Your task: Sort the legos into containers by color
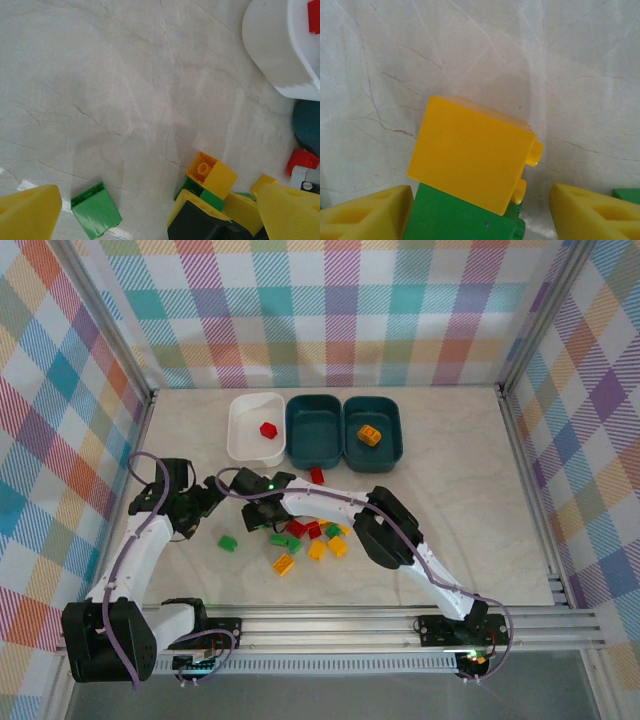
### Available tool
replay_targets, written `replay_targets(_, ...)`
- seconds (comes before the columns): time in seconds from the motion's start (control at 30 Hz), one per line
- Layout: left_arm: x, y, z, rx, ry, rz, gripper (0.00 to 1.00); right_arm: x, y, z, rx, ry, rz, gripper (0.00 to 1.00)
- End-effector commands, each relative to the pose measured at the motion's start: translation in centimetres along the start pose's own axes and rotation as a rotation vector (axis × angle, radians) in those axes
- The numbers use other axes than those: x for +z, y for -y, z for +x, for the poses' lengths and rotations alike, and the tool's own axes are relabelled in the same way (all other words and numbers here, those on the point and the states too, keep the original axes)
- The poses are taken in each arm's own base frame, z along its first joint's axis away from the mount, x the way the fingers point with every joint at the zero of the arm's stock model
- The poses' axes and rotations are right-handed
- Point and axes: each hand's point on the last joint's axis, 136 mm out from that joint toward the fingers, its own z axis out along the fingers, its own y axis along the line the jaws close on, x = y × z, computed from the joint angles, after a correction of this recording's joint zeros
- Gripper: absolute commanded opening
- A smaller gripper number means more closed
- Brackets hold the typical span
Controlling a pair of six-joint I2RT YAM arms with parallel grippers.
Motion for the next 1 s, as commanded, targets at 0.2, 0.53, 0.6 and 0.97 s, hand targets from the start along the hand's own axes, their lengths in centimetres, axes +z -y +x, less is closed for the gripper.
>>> replay_targets(0.2,-0.1,-0.1,0.0,-0.003,-0.015,0.004,1.00,-2.4,0.7,0.0,-0.001,0.061,-0.002,0.43)
replay_targets(0.53,0.3,1.5,0.0,-0.026,-0.053,0.060,1.00,-11.3,6.0,-6.4,-0.078,0.330,0.084,0.39)
replay_targets(0.6,1.3,1.6,0.7,-0.034,-0.100,0.070,1.00,-11.4,9.2,-8.7,-0.051,0.361,0.114,0.38)
replay_targets(0.97,4.2,3.4,6.0,0.089,-0.308,0.031,0.98,-6.3,18.4,-18.3,0.077,0.356,0.091,0.39)
